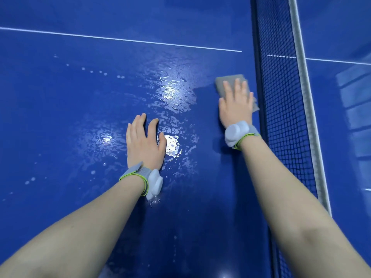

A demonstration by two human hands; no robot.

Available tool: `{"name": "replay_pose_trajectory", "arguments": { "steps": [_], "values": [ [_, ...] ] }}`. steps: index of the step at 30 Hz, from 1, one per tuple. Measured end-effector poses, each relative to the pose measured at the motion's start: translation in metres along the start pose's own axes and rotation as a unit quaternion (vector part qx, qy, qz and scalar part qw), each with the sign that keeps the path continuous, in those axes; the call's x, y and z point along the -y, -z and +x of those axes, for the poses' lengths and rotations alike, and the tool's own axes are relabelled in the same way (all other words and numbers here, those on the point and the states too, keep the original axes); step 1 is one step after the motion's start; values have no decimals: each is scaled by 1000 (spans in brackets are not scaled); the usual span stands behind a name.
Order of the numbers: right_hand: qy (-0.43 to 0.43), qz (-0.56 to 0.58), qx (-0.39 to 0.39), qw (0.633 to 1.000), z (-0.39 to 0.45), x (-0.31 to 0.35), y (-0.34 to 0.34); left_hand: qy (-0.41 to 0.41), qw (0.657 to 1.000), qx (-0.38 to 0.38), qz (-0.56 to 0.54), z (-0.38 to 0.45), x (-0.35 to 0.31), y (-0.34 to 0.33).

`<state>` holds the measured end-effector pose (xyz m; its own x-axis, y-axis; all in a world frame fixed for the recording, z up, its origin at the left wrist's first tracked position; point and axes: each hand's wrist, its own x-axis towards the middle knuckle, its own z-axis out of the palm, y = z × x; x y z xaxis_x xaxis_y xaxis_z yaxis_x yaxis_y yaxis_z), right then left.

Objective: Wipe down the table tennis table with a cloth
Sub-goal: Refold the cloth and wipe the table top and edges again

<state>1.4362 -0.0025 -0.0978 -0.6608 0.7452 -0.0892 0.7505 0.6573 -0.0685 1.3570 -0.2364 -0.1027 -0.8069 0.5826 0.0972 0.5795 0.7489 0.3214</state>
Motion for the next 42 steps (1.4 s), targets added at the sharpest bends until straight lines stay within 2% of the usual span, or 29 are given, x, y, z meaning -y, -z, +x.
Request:
{"name": "replay_pose_trajectory", "arguments": {
  "steps": [3, 5, 7, 10, 13, 15, 19, 22, 24, 27, 30, 31, 34, 36, 38, 42],
  "values": [
    [-140, 44, -4, 989, 15, -3, 0, -4, 1000, -5, 11, 1, 0, -2],
    [-160, 55, 11, 986, 26, 13, 1, -6, 1000, -8, 16, 3, 2, -3],
    [-122, 43, 29, 991, 31, 37, 2, -7, 1000, -9, 19, 2, 2, -3],
    [7, 27, 38, 999, 27, 68, 1, -5, 1000, -10, 19, 2, 1, -3],
    [116, 2, 48, 992, 32, 60, 4, -6, 1000, -13, 19, 2, 1, -3],
    [78, 4, 32, 996, 43, 37, 4, -5, 1000, -13, 20, 2, 1, -3],
    [-102, 57, 28, 993, 61, 13, 8, -15, 999, -28, 29, 3, 3, -6],
    [-129, 60, 42, 989, 71, 28, 10, -18, 999, -35, 36, 4, 5, -8],
    [-84, 51, 44, 994, 72, 48, 10, -19, 998, -34, 39, 3, 3, -9],
    [25, 34, 39, 998, 68, 80, 5, -15, 998, -35, 41, 3, 3, -8],
    [85, 25, 48, 995, 72, 68, 5, -21, 998, -41, 38, 2, 3, -8],
    [66, 27, 42, 997, 76, 56, 6, -22, 998, -43, 38, 2, 4, -8],
    [-89, 51, 36, 994, 80, 26, 10, -30, 997, -43, 50, 3, 4, -9],
    [-117, 48, 46, 991, 77, 34, 11, -30, 997, -43, 56, 5, 4, -8],
    [-71, 37, 48, 996, 69, 56, 9, -25, 998, -38, 54, 4, 4, -8],
    [102, 28, 61, 992, 35, 108, 7, -16, 999, -24, 40, 3, 2, -5]
  ]
}}
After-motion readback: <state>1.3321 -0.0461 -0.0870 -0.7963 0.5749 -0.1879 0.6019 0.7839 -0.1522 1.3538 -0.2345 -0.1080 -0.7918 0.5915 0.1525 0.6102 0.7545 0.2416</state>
